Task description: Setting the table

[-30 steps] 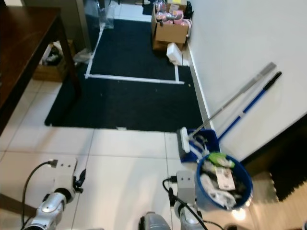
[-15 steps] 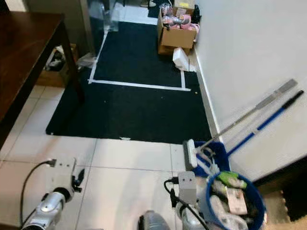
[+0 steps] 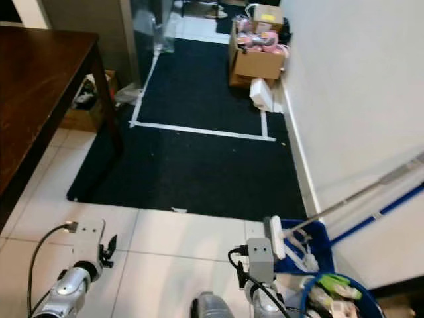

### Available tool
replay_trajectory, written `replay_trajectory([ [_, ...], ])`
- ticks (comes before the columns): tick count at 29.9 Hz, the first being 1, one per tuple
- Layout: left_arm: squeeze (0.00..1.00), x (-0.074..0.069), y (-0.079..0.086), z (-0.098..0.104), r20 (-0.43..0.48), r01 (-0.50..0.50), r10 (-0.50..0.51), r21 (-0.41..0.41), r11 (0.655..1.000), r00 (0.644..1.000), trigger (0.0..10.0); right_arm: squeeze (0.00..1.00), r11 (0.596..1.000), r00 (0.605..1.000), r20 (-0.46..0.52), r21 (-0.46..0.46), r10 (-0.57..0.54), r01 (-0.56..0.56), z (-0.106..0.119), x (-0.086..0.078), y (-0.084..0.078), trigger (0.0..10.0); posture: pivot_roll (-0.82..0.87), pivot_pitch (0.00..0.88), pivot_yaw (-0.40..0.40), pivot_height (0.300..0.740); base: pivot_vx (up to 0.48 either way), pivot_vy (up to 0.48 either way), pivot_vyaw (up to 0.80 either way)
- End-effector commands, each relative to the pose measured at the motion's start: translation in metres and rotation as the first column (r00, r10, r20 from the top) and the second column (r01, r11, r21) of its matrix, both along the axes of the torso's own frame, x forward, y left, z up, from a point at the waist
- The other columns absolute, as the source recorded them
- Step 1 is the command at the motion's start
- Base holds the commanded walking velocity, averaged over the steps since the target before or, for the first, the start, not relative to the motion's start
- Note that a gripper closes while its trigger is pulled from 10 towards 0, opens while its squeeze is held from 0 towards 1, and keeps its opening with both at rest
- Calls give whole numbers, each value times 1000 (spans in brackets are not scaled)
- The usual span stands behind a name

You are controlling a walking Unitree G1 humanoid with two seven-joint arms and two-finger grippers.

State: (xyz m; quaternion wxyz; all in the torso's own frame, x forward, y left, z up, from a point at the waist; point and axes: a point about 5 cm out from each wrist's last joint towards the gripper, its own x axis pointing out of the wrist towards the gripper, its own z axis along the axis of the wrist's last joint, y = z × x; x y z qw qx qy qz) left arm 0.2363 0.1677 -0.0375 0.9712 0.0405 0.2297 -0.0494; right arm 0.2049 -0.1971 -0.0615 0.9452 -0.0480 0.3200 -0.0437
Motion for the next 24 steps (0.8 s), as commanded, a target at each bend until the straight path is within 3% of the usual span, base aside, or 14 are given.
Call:
replay_trajectory([
  [1, 0, -2, -4, -2, -7, 14, -14, -2, 1000, 1000, 10000, 0, 1000, 1000, -17, -4, -1, 1, -2, -3, -1, 10000, 15, 19, 27, 740, 304, 0, 0],
  [24, 0, -2, -5, -2, -9, 14, -14, -4, 1000, 1000, 10000, 0, 1000, 1000, -23, -9, 5, -5, -2, -4, -2, 10000, 10, 16, 27, 740, 292, 0, 0],
])
